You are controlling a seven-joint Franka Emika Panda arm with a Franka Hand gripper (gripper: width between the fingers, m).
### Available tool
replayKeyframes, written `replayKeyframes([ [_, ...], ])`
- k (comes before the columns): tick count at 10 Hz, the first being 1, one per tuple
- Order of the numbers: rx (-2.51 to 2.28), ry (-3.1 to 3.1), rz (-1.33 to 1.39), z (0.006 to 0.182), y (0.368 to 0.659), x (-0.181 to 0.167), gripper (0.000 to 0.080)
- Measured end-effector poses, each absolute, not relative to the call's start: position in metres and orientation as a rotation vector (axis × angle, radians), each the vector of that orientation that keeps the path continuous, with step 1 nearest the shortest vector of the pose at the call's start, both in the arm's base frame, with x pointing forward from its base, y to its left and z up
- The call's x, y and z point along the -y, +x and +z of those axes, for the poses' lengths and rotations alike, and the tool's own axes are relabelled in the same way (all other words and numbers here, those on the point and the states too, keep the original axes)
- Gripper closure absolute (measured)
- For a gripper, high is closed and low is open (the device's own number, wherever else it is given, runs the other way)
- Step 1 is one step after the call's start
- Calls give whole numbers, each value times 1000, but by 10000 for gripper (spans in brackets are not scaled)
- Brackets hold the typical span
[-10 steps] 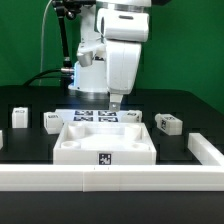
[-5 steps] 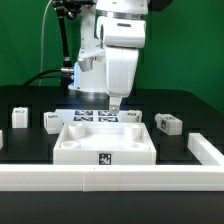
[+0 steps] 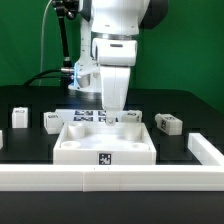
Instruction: Assemble one leg
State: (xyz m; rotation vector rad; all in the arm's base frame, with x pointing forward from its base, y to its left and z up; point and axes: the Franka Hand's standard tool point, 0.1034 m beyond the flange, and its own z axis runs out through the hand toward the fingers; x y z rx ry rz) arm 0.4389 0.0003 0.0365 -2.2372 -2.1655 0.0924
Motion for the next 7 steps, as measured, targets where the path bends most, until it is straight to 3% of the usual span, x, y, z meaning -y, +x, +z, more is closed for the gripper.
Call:
replayKeyframes([
  [3,2153,-2221,113,26,421,-2,150],
  [7,2115,-2233,120,8,429,8,150],
])
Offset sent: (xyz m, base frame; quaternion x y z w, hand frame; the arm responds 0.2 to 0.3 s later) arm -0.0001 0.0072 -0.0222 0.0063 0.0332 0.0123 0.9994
